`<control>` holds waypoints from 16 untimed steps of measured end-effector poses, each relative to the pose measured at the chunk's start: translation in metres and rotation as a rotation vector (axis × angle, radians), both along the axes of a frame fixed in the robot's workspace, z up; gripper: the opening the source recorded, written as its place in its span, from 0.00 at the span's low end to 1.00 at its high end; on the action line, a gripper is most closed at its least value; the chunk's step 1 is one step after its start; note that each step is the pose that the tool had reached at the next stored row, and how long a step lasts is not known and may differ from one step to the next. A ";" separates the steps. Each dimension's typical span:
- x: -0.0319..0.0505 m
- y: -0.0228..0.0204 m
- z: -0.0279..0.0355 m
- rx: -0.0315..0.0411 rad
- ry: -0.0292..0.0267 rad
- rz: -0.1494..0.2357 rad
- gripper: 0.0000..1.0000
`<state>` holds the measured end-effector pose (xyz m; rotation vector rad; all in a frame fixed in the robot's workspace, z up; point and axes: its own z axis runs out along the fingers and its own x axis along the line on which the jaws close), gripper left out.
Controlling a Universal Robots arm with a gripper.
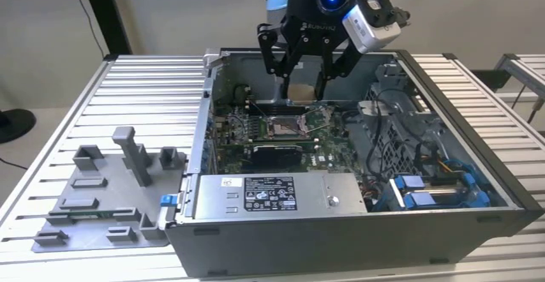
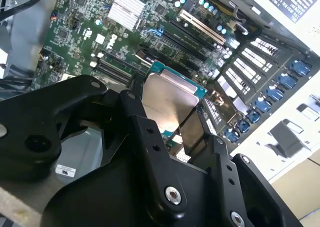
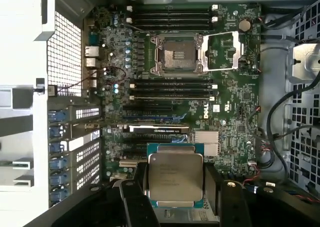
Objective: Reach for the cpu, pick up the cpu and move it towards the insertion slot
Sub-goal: 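Pick up the cpu and move it towards the insertion slot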
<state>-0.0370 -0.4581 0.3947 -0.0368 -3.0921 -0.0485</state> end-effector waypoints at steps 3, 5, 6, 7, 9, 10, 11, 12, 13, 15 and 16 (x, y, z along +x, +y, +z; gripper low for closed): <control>0.0002 0.0001 0.0000 0.0000 0.0000 0.000 0.00; 0.0005 0.0007 -0.0001 0.0000 0.0001 0.000 0.00; 0.0008 0.0013 -0.0001 -0.0001 0.0001 0.000 0.00; 0.0012 0.0021 -0.0001 0.0000 0.0001 0.000 0.00; 0.0025 0.0048 -0.0003 0.0000 0.0000 0.000 0.00; 0.0031 0.0067 -0.0004 0.0000 0.0000 0.000 0.00; 0.0037 0.0087 -0.0004 0.0000 0.0001 0.000 0.00; 0.0043 0.0109 -0.0005 0.0000 0.0001 0.000 0.00; 0.0048 0.0131 -0.0006 0.0001 0.0000 0.000 0.00; 0.0057 0.0174 -0.0007 0.0000 0.0001 0.000 0.00; 0.0061 0.0191 -0.0007 0.0000 0.0001 0.000 0.00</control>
